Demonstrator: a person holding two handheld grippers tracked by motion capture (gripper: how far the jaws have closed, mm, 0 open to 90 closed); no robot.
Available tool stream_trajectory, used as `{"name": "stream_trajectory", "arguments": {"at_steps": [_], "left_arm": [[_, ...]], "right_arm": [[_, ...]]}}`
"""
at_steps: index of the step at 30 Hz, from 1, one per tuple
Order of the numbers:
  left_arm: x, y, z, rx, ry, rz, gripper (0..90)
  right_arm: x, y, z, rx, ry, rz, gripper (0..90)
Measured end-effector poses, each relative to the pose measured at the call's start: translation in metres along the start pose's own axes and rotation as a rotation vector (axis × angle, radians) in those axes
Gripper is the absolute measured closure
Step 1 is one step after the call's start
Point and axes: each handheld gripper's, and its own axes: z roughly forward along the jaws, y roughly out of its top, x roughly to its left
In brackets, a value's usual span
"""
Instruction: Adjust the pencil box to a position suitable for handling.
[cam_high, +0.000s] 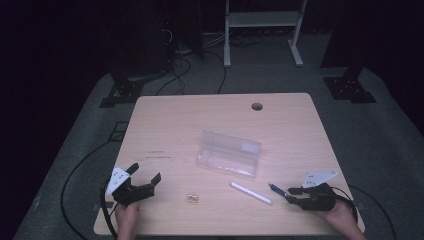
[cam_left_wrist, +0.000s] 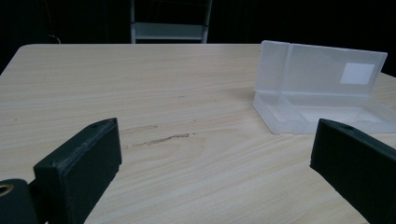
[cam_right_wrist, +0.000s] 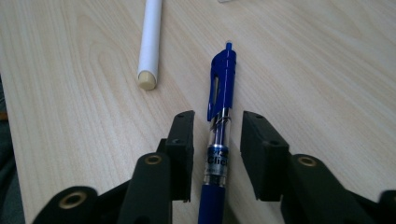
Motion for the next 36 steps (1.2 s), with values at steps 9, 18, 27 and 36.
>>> {"name": "stream_trajectory", "arguments": {"at_steps": [9, 18, 27, 36], "left_arm": [[0.0002, -0.0001, -0.0002, 0.0, 0.0, 0.0, 1.1], [0.0001, 0.0002, -0.0007, -0.001, -0.001, 0.001, 1.1], [0.0006, 0.0002, -0.001, -0.001, 0.0, 0.004, 1.1], [0.0, 0.0001, -0.0009, -0.001, 0.0, 0.005, 1.1]], "right_arm": [[0.0019, -0.0031, 0.0015, 0.004, -0.021, -0.017, 74.5], [0.0025, -0.004, 0.0014, 0.003, -0.029, -0.023, 76.6], [0.004, -0.0038, 0.0016, 0.002, -0.027, -0.026, 78.6], [0.0035, -0.0053, -0.0005, 0.001, -0.023, -0.013, 79.1]]}}
